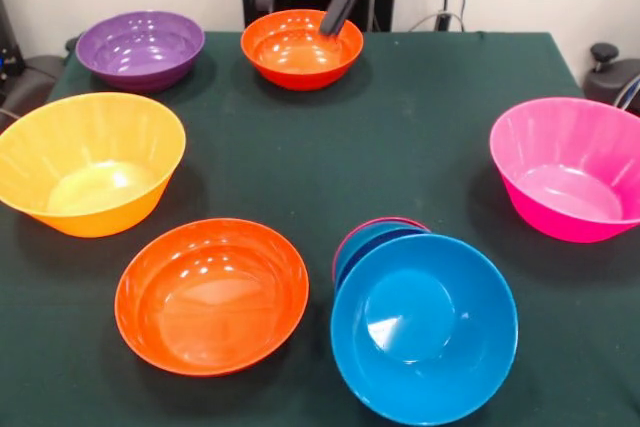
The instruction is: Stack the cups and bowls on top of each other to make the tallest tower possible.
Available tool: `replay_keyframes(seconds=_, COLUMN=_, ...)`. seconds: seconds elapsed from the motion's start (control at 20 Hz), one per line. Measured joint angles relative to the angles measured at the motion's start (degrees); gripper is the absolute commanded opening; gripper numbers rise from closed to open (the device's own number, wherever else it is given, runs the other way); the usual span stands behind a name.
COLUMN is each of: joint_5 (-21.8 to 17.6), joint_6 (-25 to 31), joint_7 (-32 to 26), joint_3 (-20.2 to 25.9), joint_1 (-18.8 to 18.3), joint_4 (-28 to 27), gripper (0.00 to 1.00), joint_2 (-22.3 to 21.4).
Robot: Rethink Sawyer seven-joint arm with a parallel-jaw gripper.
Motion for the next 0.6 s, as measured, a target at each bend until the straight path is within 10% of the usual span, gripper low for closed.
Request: replay_keyframes(seconds=0.6, joint_5=-0.1, joint_6=-1.6, joint_7=0.0, joint_3=-4.5, joint_1=-3.6, joint_4=-1.5, gripper=1.0, joint_2=-4.0)
